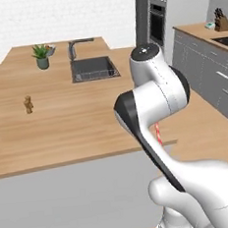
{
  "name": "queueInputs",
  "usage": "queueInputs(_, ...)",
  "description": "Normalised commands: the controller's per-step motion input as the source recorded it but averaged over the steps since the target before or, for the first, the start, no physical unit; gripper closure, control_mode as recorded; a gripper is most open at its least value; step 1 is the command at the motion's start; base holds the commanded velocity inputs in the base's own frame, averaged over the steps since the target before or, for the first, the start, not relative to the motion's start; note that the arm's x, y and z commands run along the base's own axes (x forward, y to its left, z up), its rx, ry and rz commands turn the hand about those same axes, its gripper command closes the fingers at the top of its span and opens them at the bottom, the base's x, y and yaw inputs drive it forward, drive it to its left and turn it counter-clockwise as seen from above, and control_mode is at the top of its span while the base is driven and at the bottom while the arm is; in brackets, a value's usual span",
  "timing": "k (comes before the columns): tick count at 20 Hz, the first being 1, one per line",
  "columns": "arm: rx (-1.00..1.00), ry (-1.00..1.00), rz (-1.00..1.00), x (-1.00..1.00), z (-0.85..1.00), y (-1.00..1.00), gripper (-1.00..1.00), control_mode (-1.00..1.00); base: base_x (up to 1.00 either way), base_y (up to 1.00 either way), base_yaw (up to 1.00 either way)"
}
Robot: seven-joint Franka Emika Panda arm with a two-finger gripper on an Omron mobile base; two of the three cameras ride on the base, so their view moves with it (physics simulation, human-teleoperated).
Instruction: Take a straw from the drawer in front and place it inside the glass cup on the dining counter.
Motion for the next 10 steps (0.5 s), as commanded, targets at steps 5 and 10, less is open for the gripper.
queueInputs(5, 0.00, 0.00, 0.00, 0.00, 0.00, 0.00, 1.00, 1.00, 0.06, 1.00, 0.00)
queueInputs(10, 0.00, 0.00, 0.00, 0.00, 0.00, 0.00, 1.00, 1.00, 0.05, 1.00, 0.00)
